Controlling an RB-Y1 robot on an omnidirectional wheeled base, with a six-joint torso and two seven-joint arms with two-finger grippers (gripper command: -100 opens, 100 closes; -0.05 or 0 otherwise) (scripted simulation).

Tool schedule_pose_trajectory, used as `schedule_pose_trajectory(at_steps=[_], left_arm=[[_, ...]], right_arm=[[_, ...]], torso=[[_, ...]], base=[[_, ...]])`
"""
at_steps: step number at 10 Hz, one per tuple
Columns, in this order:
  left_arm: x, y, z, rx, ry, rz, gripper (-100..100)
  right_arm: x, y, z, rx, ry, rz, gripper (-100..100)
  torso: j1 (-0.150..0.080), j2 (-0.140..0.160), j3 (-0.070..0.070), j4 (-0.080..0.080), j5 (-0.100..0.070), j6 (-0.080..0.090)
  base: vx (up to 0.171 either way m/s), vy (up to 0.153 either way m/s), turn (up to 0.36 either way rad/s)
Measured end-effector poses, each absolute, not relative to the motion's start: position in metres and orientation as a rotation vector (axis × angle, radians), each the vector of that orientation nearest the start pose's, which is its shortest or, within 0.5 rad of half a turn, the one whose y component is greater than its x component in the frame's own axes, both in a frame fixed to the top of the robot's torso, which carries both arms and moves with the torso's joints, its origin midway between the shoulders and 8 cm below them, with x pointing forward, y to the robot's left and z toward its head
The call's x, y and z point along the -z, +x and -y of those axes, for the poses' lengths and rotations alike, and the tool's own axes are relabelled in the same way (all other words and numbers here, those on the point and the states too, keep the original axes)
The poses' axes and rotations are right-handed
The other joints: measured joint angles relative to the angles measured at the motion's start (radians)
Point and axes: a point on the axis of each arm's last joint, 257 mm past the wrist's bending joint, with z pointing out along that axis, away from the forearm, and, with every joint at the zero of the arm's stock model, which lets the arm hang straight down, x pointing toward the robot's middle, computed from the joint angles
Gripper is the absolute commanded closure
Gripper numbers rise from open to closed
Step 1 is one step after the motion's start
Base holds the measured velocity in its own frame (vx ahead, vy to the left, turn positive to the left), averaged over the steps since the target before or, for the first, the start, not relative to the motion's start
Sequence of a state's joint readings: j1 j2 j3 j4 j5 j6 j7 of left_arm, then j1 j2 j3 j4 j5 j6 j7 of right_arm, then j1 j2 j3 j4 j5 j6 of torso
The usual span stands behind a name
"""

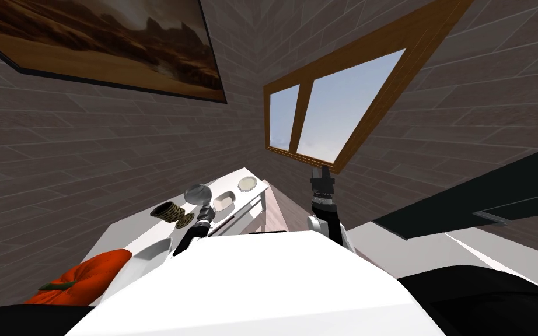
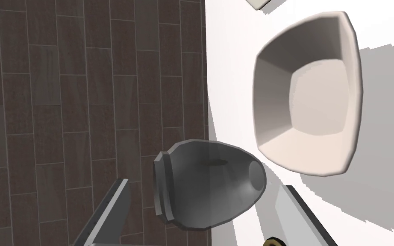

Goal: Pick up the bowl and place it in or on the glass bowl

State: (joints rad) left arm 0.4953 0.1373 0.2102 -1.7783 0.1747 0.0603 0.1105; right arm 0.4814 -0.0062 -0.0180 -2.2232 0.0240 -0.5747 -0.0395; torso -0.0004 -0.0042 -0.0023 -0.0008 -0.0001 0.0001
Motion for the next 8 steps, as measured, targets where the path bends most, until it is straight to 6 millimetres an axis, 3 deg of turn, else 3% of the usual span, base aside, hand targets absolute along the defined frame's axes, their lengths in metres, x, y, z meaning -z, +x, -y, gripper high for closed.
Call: schedule_pose_trajectory(at_steps=[8], left_arm=[[0.426,0.334,-0.436,0.728,-1.896,-1.137,-100]], right_arm=[[-0.019,0.343,0.28,-1.322,0.622,-0.596,0]], torso=[[0.0,-0.002,-0.001,-0.001,0.0,0.0]], base=[[0.084,-0.017,0.039]])
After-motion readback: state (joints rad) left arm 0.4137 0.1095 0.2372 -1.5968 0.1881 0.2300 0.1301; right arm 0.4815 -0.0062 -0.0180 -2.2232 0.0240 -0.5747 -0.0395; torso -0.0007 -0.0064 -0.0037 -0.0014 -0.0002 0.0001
